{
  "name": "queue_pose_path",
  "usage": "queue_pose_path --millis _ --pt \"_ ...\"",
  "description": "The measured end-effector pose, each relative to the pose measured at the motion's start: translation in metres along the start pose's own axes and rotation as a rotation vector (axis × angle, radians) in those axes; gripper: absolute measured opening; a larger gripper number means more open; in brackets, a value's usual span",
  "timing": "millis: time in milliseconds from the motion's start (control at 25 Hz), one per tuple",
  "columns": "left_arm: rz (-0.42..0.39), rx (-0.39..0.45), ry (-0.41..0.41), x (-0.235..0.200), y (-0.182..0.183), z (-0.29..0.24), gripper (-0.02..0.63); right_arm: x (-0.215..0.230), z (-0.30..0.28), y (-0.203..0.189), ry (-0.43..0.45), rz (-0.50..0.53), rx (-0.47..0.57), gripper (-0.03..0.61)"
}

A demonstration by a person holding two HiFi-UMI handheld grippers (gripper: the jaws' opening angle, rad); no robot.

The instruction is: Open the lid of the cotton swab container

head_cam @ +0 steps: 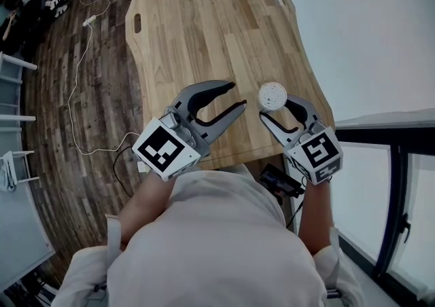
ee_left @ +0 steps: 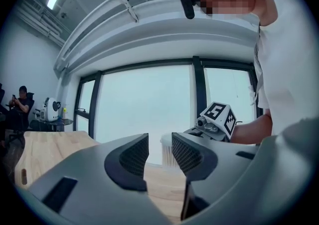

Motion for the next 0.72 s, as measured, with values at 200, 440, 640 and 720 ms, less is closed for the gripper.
queue_pose_path --millis 200,440,640,720 --pt "0.007 -0.006 -0.038 0.008 0.005 -0.003 0.197 -0.013 -0.003 0.007 0.012 0.036 -0.017 0.227" --pt "-0.002 -0.009 -0.071 0.015 0.007 -0.004 0.242 -0.027 -0.006 0.016 0.03 0.07 -0.007 0.227" --pt "-0.039 -0.032 -0.09 0.023 0.007 -0.006 0.252 -0.039 -0.006 0.021 0.056 0.095 -0.013 0.227" --pt "-0.057 -0.048 -0.098 0.027 0.007 -0.007 0.261 -0.043 -0.005 0.023 0.06 0.109 -0.017 0.227"
Point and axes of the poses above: the fingertips, and each gripper's own axes: z backward along the fingers, x to its right, y out of its top, the point moved 7 cm from there along z, backward along the fingers, and after that the axes turned 6 degrees about -x, right-handed, at the moved point
